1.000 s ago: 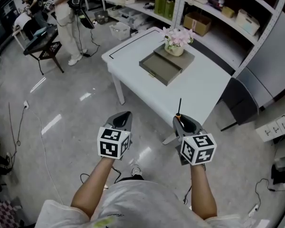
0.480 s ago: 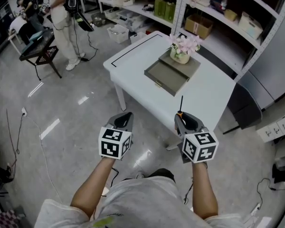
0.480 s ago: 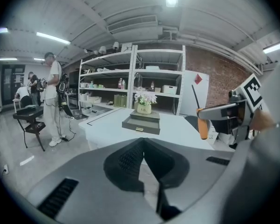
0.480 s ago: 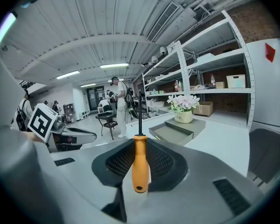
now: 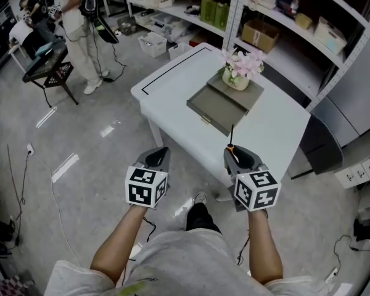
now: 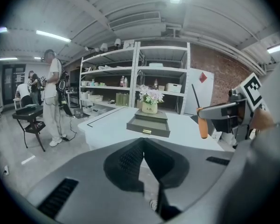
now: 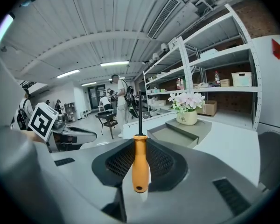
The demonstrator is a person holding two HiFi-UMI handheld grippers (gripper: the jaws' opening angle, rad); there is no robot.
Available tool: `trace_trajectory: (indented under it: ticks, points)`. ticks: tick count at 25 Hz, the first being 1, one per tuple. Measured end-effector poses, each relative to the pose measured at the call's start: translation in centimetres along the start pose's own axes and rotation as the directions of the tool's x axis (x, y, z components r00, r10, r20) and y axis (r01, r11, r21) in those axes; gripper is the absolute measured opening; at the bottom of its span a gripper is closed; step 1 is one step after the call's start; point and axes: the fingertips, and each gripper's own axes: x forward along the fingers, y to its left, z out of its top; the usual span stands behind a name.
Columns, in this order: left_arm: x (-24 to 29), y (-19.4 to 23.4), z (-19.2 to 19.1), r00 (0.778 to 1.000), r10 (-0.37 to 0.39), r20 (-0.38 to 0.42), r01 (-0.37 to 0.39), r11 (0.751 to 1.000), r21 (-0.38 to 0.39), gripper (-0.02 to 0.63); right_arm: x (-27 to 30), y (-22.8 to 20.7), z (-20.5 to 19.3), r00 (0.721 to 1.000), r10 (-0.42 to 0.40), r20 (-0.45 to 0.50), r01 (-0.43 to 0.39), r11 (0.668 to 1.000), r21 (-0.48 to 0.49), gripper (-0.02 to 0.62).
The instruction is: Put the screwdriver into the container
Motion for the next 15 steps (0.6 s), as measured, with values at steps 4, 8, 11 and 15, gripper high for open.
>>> trace_trajectory:
  ticks: [4,8,11,15]
  points:
    - [3.0,0.7,1.7,1.0,0.002,-0.006,-0.002,1.0,0.003,0.005,2.4,-2.2,1.3,1.0,0.01,-0.004,-0.01,1.0,0.002,0.077]
    - [6.1,1.2,3.6,1.0,0.008,-0.011,-0.007,1.0,0.003,0.005,4.7,-4.5,2.7,1.0,0.025,-0.012,-0.025,1.0,0.007,0.077]
    - [8.6,1.1,5.0,1.0,0.005,-0.013,-0.005,1.0,0.004,0.005,6.2,-6.5,3.6,0.999,0.031,-0.023,-0.031,0.999,0.007,0.077]
    - [11.5,1.4,6.3,1.0,0.007,-0.019,-0.007,1.0,0.005,0.005,8.3,-8.7,4.4,0.998,0.044,-0.037,-0.044,0.999,0.011,0.077]
